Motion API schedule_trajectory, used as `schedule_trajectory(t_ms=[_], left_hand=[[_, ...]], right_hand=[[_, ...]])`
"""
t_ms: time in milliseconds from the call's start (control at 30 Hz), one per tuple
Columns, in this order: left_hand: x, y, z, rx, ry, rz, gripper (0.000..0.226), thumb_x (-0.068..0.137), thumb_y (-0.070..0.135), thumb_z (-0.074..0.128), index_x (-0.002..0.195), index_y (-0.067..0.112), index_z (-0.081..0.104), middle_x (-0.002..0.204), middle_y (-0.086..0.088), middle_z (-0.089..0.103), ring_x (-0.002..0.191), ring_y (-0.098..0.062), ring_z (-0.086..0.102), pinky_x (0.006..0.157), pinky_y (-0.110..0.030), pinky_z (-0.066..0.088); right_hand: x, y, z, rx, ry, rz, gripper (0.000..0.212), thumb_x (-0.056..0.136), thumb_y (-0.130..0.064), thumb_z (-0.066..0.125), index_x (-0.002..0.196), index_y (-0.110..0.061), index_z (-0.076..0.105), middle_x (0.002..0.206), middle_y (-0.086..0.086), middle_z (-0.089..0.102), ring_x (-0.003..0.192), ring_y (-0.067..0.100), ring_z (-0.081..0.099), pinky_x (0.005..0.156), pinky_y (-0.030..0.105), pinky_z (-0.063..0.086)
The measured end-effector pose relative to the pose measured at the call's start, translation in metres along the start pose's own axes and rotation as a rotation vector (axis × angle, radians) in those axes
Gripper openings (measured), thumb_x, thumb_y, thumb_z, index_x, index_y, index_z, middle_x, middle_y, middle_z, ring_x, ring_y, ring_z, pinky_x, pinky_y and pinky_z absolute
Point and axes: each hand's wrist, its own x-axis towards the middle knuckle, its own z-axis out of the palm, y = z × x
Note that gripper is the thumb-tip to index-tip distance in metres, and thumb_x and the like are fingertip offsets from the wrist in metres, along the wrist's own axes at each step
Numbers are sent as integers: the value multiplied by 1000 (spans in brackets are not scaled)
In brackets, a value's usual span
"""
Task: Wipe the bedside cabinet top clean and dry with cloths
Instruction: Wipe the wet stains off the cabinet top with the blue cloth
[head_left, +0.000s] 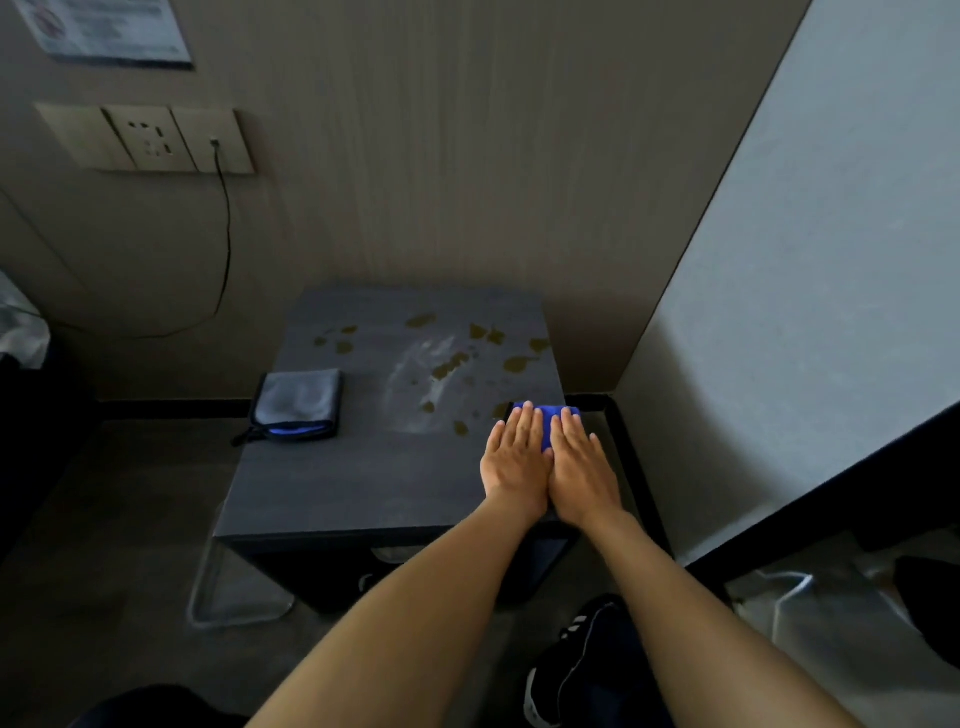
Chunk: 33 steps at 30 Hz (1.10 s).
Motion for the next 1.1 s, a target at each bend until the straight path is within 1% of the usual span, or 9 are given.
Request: schedule_trajectory(t_ms=[167,333,467,567,667,767,900,1000,1100], left_hand=[[18,-10,0,-34,-2,-23,60,106,38,12,154,14,-16,161,-3,-22,148,-18,-20,123,-39,-4],[30,-27,-2,-31,11,-33,60,106,38,11,153,14,-18,161,-2,-23,148,-16,-21,123,-39,-4],[34,-56,-3,-20,20,-19,61,106,38,14,154,14,-15,162,-2,-19,149,-17,-18,123,-40,-2],[35,-86,-9,37,45,49,59,106,34,18,155,10,-6,164,-4,-7,151,-19,-9,123,-39,-1],[32,-115,-21,12,135,83,55,106,27,21,155,5,11,164,-9,12,151,-21,9,123,-37,5],[24,-149,-32,-67,230,-59,56,105,25,27,155,4,15,163,-11,17,151,-22,12,123,-36,7],[8,-197,-37,-41,213,-250,65,100,25,37,155,3,11,163,-12,14,151,-25,8,123,-38,5],[-9,-224,-36,-4,202,-359,72,99,39,43,155,7,12,162,-13,17,150,-29,10,122,-42,10],[-22,-246,-29,-45,162,-436,73,95,53,45,152,12,25,160,-12,23,148,-31,17,120,-45,18]], right_hand=[[22,-6,1,-45,14,-18,55,108,-23,18,158,-7,0,166,9,-3,153,18,-7,123,36,-4],[37,-19,2,-81,34,-43,56,108,-25,18,157,-5,2,166,11,-1,153,20,-6,124,38,-3],[48,-42,8,-69,38,-61,56,107,-25,17,157,-5,1,166,11,-2,153,20,-7,124,38,-4],[57,-64,15,-41,51,-68,58,106,-26,21,157,-5,4,166,12,1,153,21,-5,124,38,-3],[64,-81,17,-41,61,-58,64,103,-26,31,157,-5,5,166,12,3,153,21,-2,123,38,-3],[69,-94,16,-83,25,-53,72,98,-20,40,157,-5,3,166,12,0,153,22,-4,124,38,-3],[71,-112,16,-75,12,-68,75,96,-17,41,158,-9,1,166,10,-2,153,22,-5,124,40,-1],[73,-127,19,-79,2,-85,76,95,-16,41,158,-10,0,166,10,-3,153,22,-6,124,40,-1],[75,-145,23,-77,3,-99,77,95,-17,43,158,-11,0,167,9,-4,153,22,-6,124,40,-2]])
